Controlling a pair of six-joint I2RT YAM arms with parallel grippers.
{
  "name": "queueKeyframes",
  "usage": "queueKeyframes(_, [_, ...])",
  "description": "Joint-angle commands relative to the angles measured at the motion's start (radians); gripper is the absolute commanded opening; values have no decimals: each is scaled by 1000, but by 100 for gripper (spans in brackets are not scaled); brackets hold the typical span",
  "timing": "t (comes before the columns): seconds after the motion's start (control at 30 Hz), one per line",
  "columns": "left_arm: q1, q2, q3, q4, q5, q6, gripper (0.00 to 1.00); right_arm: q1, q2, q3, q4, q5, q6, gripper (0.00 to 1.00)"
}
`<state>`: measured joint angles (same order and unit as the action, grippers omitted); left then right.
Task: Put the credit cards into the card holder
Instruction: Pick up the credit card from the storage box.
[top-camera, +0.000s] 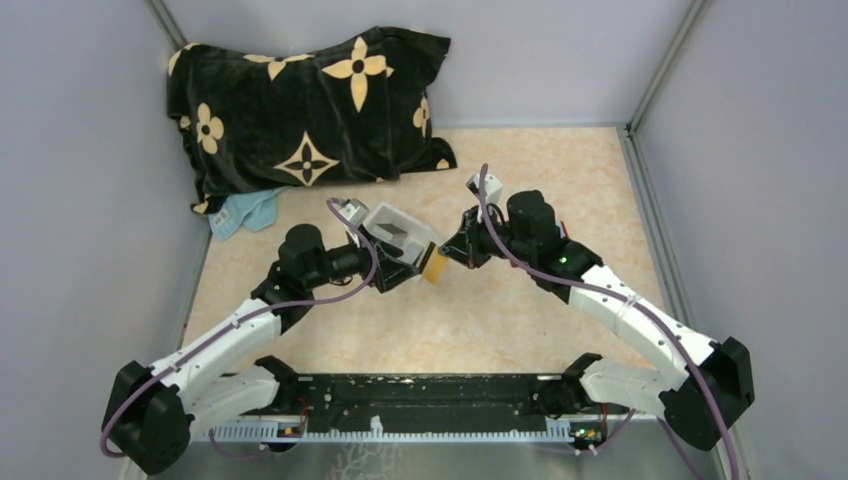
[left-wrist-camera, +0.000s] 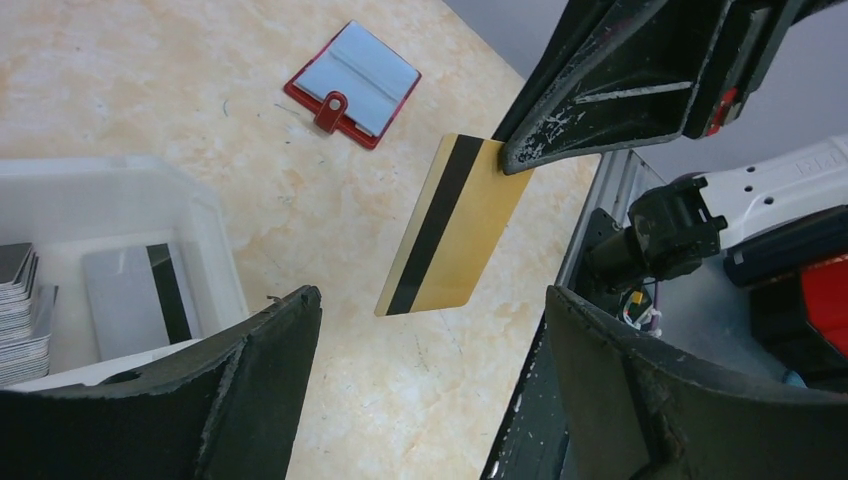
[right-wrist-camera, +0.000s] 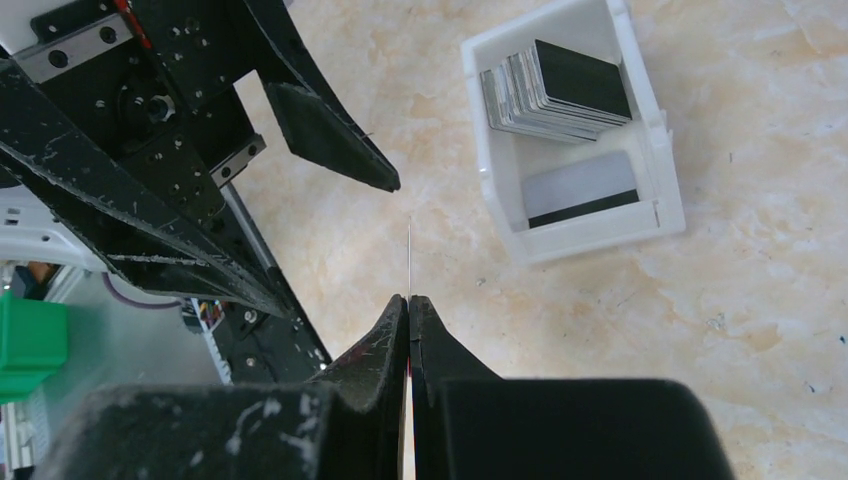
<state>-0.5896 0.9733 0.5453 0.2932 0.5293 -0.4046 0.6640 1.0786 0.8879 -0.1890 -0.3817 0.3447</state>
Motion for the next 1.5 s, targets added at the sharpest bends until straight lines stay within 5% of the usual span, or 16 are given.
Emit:
queueKeyframes(0.0, [-8, 28, 19, 59, 86, 8, 89, -33, 15, -7, 118, -128, 53, 0])
queueKeyframes(0.43, [-6, 135, 59, 82, 108, 44, 87, -44, 104, -24, 207, -263, 91, 0])
queueKeyframes(0.77, [8, 187, 74, 90, 205, 47, 45, -85, 163, -25, 252, -325, 106, 0])
queueKeyframes(0.97, [31, 185, 47, 136, 237, 5, 32, -144, 188, -40, 319, -393, 141, 0])
queueKeyframes(1.1, [46, 218, 46, 174, 284, -24, 2, -150, 216, -33, 333, -411, 144, 0])
queueKeyframes(1.17, [48, 240, 52, 190, 311, -37, 0, -152, 216, -38, 349, -413, 148, 0])
queueKeyframes(1.47, [50, 259, 34, 204, 173, -74, 0, -153, 107, -33, 198, -190, 82, 40])
